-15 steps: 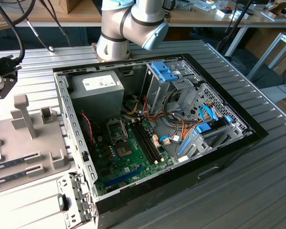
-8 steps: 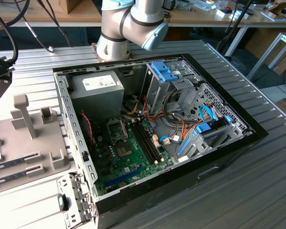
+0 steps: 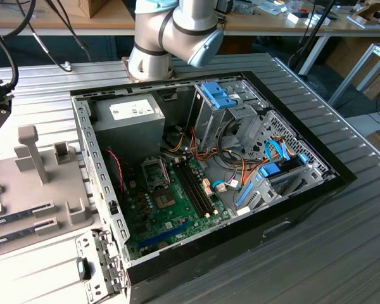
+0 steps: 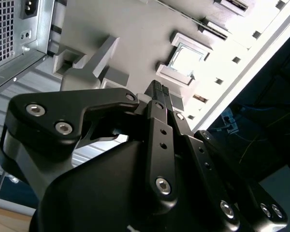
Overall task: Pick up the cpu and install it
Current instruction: 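Reach for the cpu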
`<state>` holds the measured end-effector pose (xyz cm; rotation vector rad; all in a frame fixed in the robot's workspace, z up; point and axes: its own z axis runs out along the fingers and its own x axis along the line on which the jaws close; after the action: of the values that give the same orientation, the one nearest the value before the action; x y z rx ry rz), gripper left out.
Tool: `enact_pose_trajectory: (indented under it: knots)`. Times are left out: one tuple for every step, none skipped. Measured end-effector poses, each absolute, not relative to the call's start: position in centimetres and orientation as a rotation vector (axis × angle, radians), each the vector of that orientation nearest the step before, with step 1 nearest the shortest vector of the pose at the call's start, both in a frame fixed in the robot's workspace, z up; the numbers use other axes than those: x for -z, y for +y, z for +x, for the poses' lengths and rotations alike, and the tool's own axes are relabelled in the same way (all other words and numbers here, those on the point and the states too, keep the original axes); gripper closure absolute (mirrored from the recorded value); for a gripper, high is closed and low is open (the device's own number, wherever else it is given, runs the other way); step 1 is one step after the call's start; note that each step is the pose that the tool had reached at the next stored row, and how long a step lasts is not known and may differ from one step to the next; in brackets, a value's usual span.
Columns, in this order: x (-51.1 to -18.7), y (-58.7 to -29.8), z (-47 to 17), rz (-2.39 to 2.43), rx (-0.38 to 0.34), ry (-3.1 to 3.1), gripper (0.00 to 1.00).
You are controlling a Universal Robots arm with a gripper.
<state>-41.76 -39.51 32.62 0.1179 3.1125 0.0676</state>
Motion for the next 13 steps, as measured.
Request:
enact_pose_trajectory:
  knots:
    - [-32.57, -39.51, -41.87, 0.118, -0.068, 3.112, 0.90]
    - [-32.53, -39.50, -41.97, 0.118, -0.068, 3.112, 0.90]
    - [-32.48, -39.50, -42.07, 0.118, -0.068, 3.113, 0.90]
    - [-32.40, -39.50, -42.23, 0.118, -0.068, 3.112, 0.90]
    - [-32.37, -39.50, -42.31, 0.118, -0.068, 3.112, 0.90]
    - [-32.35, -39.51, -42.35, 0.118, -0.068, 3.112, 0.90]
    - [-32.35, -39.50, -42.35, 0.118, -0.068, 3.113, 0.90]
    - [-32.34, -39.50, -42.37, 0.118, -0.068, 3.113, 0.90]
    - [-32.33, -39.50, -42.38, 0.118, -0.068, 3.113, 0.90]
    - [-32.33, -39.50, -42.38, 0.118, -0.068, 3.112, 0.90]
    - [-32.32, -39.50, -42.38, 0.118, -0.068, 3.113, 0.90]
    - [-32.32, -39.50, -42.38, 0.118, -0.068, 3.113, 0.90]
    - [-32.32, -39.50, -42.38, 0.118, -0.068, 3.113, 0.90]
